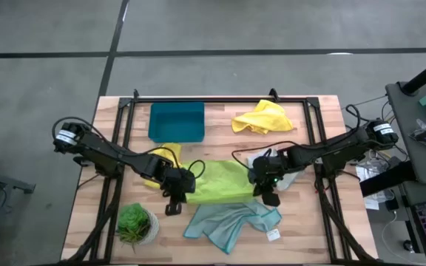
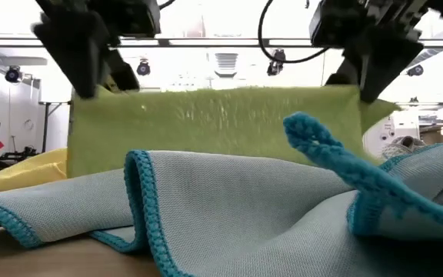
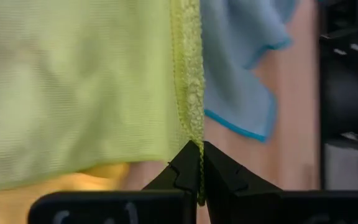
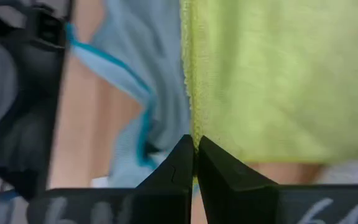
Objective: Fold microfiber towels
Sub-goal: Fold the green microfiber towel
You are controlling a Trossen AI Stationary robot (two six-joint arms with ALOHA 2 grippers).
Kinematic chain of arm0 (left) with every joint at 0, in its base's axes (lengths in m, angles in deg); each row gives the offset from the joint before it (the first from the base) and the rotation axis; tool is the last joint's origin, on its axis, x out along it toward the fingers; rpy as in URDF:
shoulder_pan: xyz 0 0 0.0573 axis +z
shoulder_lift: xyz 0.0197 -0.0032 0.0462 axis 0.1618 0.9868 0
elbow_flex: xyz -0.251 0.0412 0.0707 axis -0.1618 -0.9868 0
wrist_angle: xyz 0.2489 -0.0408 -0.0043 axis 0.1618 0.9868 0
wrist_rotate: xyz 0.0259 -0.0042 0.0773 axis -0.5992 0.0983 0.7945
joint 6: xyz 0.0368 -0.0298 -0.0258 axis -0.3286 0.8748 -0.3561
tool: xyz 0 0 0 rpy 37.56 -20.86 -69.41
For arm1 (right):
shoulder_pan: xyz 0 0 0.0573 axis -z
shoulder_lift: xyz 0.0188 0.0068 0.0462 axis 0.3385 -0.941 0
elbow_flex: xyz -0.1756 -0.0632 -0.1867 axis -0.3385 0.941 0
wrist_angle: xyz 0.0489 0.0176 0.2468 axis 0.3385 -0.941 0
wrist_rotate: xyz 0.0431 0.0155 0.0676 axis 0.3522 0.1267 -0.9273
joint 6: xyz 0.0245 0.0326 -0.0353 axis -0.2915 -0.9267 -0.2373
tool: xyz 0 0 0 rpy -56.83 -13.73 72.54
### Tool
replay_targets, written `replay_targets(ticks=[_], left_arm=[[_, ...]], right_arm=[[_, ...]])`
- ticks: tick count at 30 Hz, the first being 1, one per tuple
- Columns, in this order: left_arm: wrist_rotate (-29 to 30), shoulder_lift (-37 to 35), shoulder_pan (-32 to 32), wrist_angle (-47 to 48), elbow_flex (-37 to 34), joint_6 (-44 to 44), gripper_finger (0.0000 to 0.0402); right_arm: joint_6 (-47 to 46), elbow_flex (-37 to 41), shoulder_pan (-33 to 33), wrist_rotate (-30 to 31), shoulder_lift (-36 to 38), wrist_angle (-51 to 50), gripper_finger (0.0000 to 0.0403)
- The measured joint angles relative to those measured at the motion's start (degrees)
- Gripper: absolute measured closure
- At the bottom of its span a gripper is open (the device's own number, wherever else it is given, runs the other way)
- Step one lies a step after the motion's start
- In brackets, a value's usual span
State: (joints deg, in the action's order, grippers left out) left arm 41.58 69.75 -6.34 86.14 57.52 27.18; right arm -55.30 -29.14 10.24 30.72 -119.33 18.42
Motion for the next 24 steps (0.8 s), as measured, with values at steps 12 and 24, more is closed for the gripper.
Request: replay_targets(ticks=[12,24], left_arm=[[10.5,0.3,6.96,3.65,-0.68,-5.35,0.0402],[20.3,0.31,9.74,5.7,-0.72,-7.29,0.0402]], right_arm=[[3.76,0.01,4.95,10.27,-2.9,-3.1,0.0394],[5.94,-0.63,9.55,14.75,-3.92,-2.8,0.0394]])
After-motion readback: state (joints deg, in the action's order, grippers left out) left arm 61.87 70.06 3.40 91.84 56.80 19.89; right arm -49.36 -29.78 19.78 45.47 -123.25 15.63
